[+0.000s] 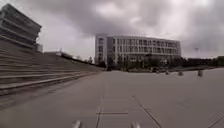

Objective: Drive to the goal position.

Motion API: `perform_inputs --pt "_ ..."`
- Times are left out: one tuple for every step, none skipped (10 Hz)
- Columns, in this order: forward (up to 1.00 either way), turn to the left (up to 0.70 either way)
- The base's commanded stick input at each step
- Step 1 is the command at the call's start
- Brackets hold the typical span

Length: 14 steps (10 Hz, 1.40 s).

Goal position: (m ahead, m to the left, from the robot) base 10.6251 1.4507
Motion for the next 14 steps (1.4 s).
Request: perform_inputs --pt "0.85 0.00" --pt "0.85 0.00" --pt "0.85 0.00" --pt "0.85 0.00" --pt "0.85 0.00" --pt "0.85 0.00" --pt "0.85 0.00" --pt "0.85 0.00" --pt "0.85 0.00" --pt "0.85 0.00" --pt "0.85 0.00" --pt "0.85 0.00" --pt "0.85 0.00" --pt "0.85 0.00"
